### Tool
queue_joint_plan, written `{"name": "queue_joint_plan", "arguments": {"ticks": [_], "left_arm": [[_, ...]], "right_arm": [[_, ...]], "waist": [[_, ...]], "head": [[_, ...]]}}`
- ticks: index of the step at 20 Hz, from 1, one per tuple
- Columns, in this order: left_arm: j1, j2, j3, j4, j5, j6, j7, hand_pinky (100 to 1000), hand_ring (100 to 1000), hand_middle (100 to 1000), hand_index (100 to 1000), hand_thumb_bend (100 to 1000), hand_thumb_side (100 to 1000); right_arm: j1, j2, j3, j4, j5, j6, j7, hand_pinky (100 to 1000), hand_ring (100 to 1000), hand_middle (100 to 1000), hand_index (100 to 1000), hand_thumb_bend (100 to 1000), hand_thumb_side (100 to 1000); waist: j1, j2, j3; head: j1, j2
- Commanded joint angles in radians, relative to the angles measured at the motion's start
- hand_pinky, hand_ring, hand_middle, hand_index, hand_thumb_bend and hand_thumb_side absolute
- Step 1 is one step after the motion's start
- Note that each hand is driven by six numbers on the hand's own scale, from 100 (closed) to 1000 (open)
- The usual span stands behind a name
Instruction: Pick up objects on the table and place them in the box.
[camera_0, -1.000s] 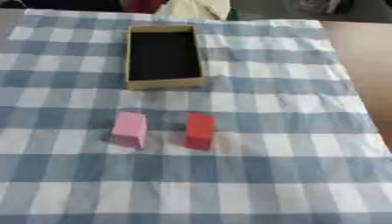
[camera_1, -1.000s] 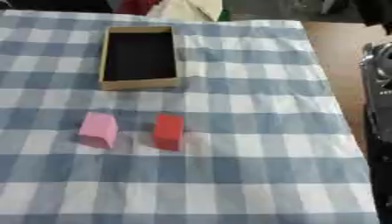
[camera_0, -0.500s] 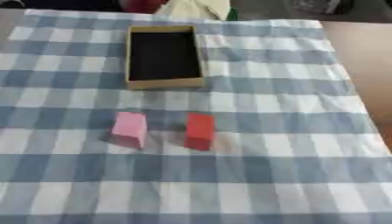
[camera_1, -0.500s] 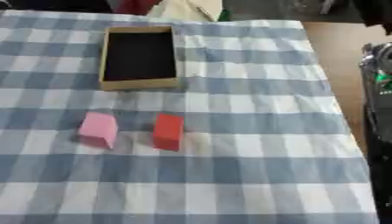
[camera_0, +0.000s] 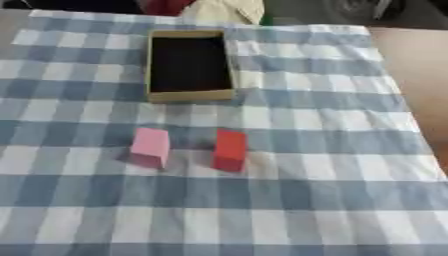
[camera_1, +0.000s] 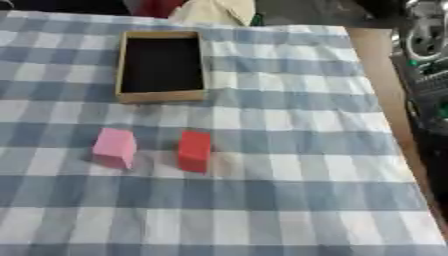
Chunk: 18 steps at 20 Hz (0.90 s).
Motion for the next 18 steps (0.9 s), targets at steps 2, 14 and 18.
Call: {"name": "queue_joint_plan", "arguments": {"ticks": [2,14,18], "left_arm": [[-0.001,0.028,-0.003,-0.014,0.006,0.001,-0.006,764,643,639,755,100,770],[0.004,0.029,-0.007,-0.014,0.011,0.005,-0.014,764,643,640,755,100,772],[0.006,0.03,-0.008,-0.014,0.011,0.006,-0.016,764,643,640,755,100,773]], "right_arm": [[-0.055,-0.059,0.081,0.048,-0.006,-0.003,0.101,835,780,485,733,139,936],[-0.093,-0.044,0.274,0.137,-0.068,0.013,0.294,847,806,533,776,210,928],[-0.099,-0.056,0.302,0.142,-0.079,-0.005,0.326,853,819,558,802,268,895]], "waist": [[0.003,-0.023,0.002],[-0.001,-0.032,0.004],[-0.004,-0.034,0.002]], "head": [[-0.005,0.006],[-0.007,0.012],[-0.005,0.017]]}}
